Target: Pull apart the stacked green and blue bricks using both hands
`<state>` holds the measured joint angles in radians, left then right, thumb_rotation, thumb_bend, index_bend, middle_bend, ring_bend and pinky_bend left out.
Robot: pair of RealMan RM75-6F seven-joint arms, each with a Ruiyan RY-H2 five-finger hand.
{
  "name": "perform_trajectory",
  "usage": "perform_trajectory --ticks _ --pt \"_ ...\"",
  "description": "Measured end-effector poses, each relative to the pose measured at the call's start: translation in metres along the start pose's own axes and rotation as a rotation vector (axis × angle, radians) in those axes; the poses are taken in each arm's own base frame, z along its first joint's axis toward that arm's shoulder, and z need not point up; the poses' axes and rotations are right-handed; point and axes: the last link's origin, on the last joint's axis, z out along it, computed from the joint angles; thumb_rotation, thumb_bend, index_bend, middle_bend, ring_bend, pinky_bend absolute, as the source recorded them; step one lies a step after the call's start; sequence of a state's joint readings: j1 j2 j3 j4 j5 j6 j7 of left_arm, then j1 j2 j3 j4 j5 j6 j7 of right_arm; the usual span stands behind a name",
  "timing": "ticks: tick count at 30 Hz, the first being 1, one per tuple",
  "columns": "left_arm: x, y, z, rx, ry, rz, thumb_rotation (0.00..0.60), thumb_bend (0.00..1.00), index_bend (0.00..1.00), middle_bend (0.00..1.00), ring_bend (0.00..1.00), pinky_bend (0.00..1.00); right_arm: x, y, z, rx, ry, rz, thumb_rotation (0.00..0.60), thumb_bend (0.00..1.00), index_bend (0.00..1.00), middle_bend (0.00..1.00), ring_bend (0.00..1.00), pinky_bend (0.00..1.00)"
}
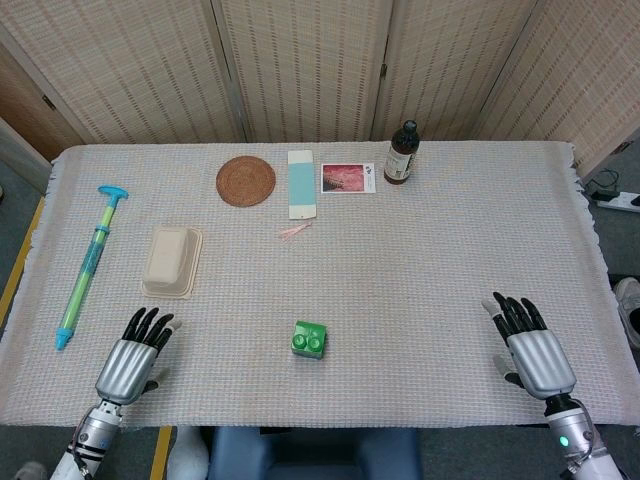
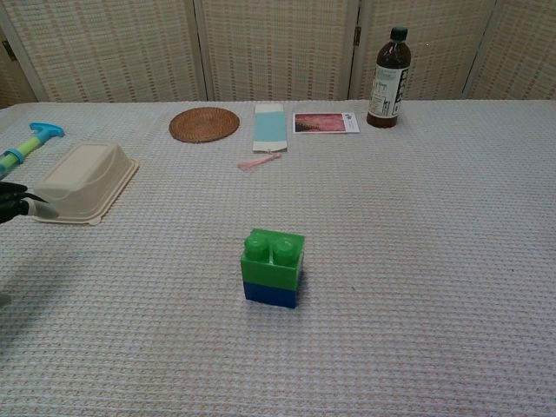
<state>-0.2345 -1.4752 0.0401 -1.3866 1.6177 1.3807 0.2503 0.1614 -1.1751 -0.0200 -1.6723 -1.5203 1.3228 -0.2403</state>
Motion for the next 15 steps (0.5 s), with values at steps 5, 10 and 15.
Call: perform_trajectory --ticks 5,10,15 --pt "0.0 0.004 -0.002 -0.022 0.008 -0.001 0.6 0.28 0.18 0.18 0.02 0.0 0.0 -0.001 -0.001 0.006 -0.003 0.001 0.6 0.41 0.0 0.0 0.0 0.0" --pt "0.001 0.007 -0.002 -0.046 0.021 -0.007 0.6 0.28 0.19 0.19 0.05 0.0 0.0 -0.001 -0.004 0.009 0.0 0.001 0.6 0.41 0.0 0.0 0.0 0.0" --pt "0.003 0.014 0.0 -0.119 0.064 -0.076 0.6 0.28 0.2 0.2 0.07 0.0 0.001 -0.004 -0.005 0.016 0.008 0.006 0.6 0.41 0.0 0.0 0.0 0.0"
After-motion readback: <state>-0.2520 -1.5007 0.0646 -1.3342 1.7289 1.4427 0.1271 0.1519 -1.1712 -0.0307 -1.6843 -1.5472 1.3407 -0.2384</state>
